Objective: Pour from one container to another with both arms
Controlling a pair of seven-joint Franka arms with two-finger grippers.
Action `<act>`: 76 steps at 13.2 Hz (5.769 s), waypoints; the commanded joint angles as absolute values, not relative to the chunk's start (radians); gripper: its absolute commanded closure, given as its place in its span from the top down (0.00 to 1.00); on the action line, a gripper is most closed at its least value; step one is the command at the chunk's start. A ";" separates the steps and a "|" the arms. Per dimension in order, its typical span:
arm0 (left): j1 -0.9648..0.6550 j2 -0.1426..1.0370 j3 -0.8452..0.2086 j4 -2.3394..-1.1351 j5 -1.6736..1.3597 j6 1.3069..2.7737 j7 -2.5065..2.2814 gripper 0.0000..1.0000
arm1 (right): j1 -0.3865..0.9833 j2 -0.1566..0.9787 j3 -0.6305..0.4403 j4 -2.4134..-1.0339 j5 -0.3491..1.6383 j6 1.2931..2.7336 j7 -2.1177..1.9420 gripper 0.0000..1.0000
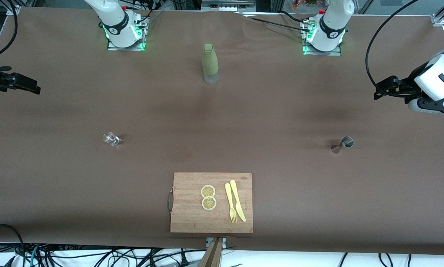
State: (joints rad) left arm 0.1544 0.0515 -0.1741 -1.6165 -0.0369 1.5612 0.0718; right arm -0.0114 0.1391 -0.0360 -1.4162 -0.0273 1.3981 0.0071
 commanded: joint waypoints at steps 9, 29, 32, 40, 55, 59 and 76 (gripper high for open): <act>0.175 0.064 -0.179 -1.598 -0.066 1.543 0.094 1.00 | -0.012 0.144 -0.037 -1.404 -0.037 1.397 0.018 1.00; 0.178 0.064 -0.178 -1.605 -0.057 1.543 0.084 1.00 | -0.012 0.146 -0.037 -1.404 -0.038 1.424 0.017 1.00; 0.181 0.064 -0.179 -1.606 -0.057 1.543 0.084 1.00 | -0.014 0.149 -0.038 -1.404 -0.037 1.427 0.018 1.00; 0.183 0.064 -0.179 -1.606 -0.057 1.543 0.083 1.00 | -0.012 0.150 -0.051 -1.404 -0.037 1.431 0.017 1.00; 0.235 0.098 -0.179 -1.630 -0.028 1.612 0.292 1.00 | -0.006 0.158 -0.051 -1.413 -0.031 1.421 0.018 1.00; 0.298 0.149 -0.178 -1.634 -0.028 1.641 0.518 1.00 | -0.012 0.183 -0.051 -1.434 -0.026 1.411 0.018 1.00; 0.606 0.645 -0.193 -1.641 -0.561 1.873 1.961 1.00 | -0.245 0.616 -0.091 -1.551 0.492 1.802 -1.429 1.00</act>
